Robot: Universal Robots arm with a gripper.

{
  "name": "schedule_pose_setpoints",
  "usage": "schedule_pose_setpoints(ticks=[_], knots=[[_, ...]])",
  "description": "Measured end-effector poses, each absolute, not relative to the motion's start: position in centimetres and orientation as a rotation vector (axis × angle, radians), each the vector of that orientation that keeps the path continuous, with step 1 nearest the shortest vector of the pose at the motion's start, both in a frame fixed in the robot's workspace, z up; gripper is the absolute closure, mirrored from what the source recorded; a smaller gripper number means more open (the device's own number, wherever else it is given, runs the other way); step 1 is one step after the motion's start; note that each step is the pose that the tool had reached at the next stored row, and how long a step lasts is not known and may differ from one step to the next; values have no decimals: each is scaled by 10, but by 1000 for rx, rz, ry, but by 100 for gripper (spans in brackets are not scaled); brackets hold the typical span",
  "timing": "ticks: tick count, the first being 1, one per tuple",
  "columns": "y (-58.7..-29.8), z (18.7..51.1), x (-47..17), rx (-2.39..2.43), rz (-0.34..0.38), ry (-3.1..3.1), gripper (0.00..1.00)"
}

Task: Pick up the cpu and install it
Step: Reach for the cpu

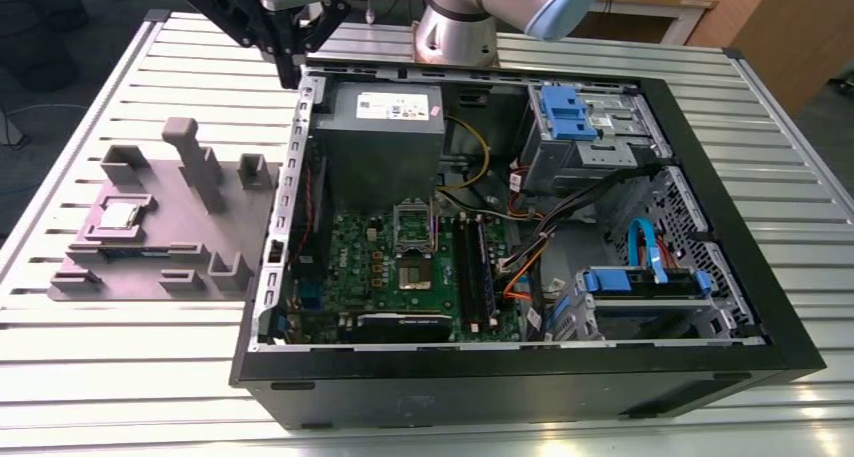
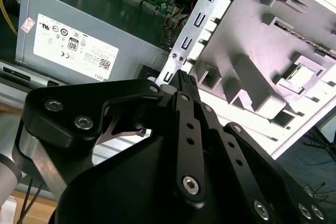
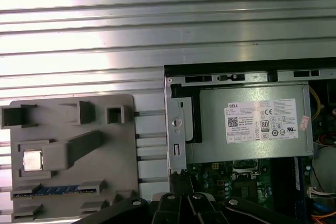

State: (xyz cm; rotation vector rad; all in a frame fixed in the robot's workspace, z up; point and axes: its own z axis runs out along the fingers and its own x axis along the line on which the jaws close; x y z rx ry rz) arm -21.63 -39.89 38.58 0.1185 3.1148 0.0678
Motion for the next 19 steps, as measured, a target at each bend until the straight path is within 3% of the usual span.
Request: schedule_pose_setpoints(ticks=[19], knots=[[-399, 386, -223, 119, 68, 3115, 89]])
